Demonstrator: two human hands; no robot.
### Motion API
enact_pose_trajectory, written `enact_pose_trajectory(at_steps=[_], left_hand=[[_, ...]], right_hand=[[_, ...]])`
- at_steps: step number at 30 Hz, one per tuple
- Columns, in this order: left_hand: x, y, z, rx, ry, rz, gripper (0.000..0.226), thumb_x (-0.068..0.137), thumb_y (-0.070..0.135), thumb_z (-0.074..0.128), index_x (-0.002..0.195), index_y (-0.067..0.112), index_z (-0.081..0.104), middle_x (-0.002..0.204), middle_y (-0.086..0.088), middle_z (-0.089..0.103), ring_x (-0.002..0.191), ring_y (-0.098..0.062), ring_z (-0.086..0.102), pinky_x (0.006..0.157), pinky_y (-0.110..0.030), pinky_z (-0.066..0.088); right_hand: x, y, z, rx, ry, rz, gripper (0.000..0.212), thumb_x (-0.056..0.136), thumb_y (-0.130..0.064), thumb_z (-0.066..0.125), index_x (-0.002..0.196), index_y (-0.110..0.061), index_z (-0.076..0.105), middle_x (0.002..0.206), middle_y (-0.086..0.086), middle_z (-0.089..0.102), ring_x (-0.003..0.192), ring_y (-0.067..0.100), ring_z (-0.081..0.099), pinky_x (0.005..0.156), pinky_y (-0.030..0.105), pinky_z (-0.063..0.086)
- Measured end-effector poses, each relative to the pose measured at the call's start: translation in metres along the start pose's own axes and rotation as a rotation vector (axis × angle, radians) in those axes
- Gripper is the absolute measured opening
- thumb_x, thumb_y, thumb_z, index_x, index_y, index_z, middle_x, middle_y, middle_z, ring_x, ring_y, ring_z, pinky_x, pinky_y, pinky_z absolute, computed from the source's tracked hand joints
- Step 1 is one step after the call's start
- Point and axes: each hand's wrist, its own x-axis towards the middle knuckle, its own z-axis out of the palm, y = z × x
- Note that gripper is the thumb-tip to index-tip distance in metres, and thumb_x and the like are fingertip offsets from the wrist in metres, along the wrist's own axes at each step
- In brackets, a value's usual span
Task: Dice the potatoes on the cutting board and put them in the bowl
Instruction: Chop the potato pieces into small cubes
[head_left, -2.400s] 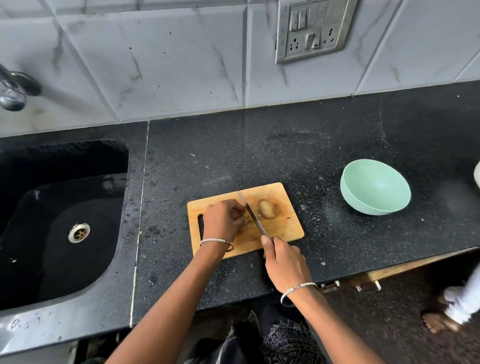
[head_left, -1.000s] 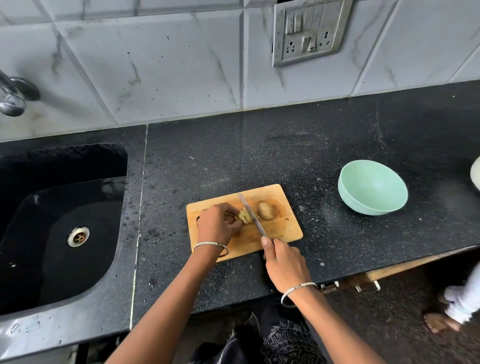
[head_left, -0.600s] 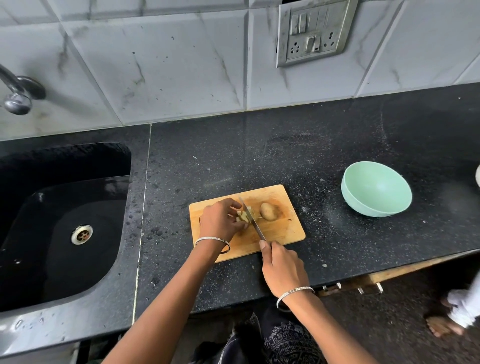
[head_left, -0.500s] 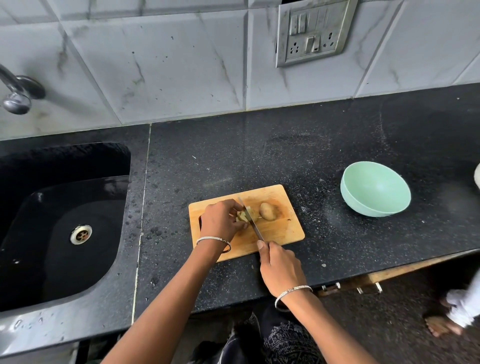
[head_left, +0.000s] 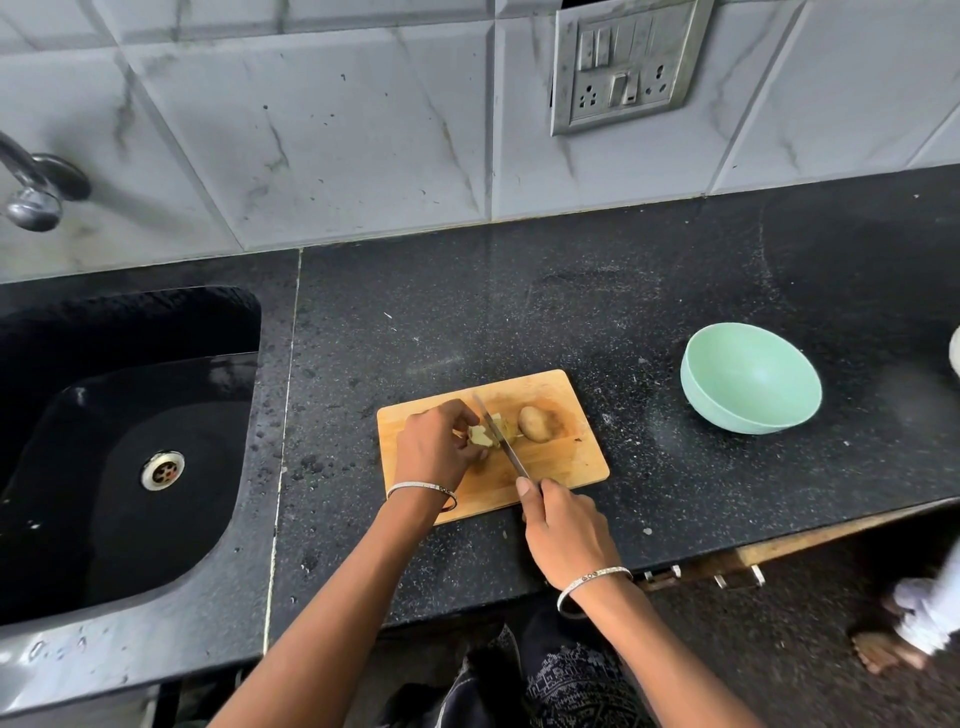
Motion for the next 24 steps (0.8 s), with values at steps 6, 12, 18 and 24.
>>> enact_pose_trajectory(at_steps=[6,12,18,24], left_hand=[[-0.003,-0.002,-0.001,-0.035,0.009,-0.012,0.023,0.067,0.014,0.084,0.081,0.022,0.068,0.073,0.014,0.064,0.069,-0.007,0.064,0.071,-0.028,0.054],[-0.002,-0.01,0.003,-0.129,0.023,-0.023,0.029,0.063,0.011,0.085,0.086,0.02,0.071,0.078,0.006,0.07,0.071,-0.008,0.066,0.073,-0.031,0.057],[-0.004,-0.012,0.002,-0.154,0.017,-0.015,0.031,0.064,0.012,0.085,0.09,0.021,0.071,0.081,0.007,0.071,0.073,-0.007,0.066,0.075,-0.031,0.057],[-0.009,-0.014,0.008,-0.147,0.051,-0.017,0.035,0.069,0.016,0.083,0.103,0.02,0.073,0.089,0.002,0.075,0.08,-0.008,0.069,0.082,-0.031,0.055]], right_hand=[[-0.004,0.0,0.002,-0.002,-0.017,-0.011,0.046,0.1,-0.056,0.022,0.082,-0.023,0.048,0.082,0.001,0.058,0.088,0.033,0.06,0.067,0.039,0.04],[-0.004,-0.005,-0.004,-0.047,-0.008,0.013,0.044,0.101,-0.053,0.024,0.087,-0.019,0.05,0.094,0.01,0.063,0.091,0.037,0.06,0.071,0.041,0.044],[-0.009,-0.006,0.001,-0.043,-0.022,0.01,0.046,0.101,-0.053,0.022,0.094,-0.021,0.054,0.097,0.008,0.064,0.096,0.035,0.061,0.071,0.04,0.042],[-0.014,-0.013,-0.001,-0.041,-0.006,-0.014,0.044,0.101,-0.053,0.021,0.088,-0.021,0.047,0.091,0.008,0.063,0.091,0.036,0.061,0.065,0.038,0.038]])
